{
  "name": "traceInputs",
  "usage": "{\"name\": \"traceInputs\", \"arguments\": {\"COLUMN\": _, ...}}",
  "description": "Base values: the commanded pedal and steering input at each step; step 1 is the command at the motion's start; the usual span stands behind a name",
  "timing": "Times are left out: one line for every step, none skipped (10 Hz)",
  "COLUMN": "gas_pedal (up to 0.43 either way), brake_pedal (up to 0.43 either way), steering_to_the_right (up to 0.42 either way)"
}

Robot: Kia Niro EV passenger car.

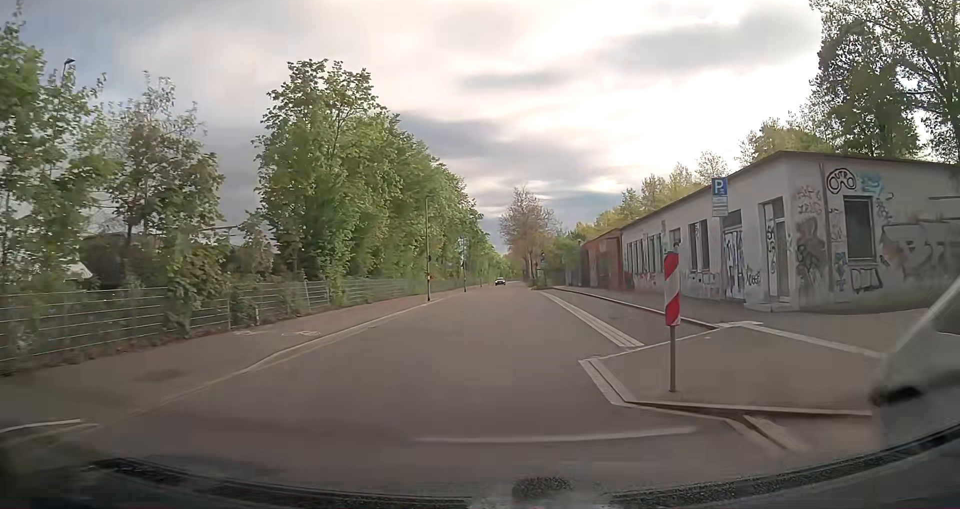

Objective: Follow the waypoints while adhering to traffic rules and regulations

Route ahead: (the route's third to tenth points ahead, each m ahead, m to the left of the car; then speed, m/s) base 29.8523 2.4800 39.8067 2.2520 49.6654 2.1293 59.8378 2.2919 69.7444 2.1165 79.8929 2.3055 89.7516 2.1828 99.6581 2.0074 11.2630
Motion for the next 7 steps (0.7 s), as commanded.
{"name": "traceInputs", "arguments": {"gas_pedal": 0.098, "brake_pedal": 0.000, "steering_to_the_right": 0.012}}
{"name": "traceInputs", "arguments": {"gas_pedal": 0.098, "brake_pedal": 0.000, "steering_to_the_right": 0.013}}
{"name": "traceInputs", "arguments": {"gas_pedal": 0.098, "brake_pedal": 0.000, "steering_to_the_right": 0.013}}
{"name": "traceInputs", "arguments": {"gas_pedal": 0.098, "brake_pedal": 0.000, "steering_to_the_right": 0.014}}
{"name": "traceInputs", "arguments": {"gas_pedal": 0.098, "brake_pedal": 0.000, "steering_to_the_right": 0.013}}
{"name": "traceInputs", "arguments": {"gas_pedal": 0.098, "brake_pedal": 0.000, "steering_to_the_right": 0.013}}
{"name": "traceInputs", "arguments": {"gas_pedal": 0.098, "brake_pedal": 0.000, "steering_to_the_right": 0.013}}
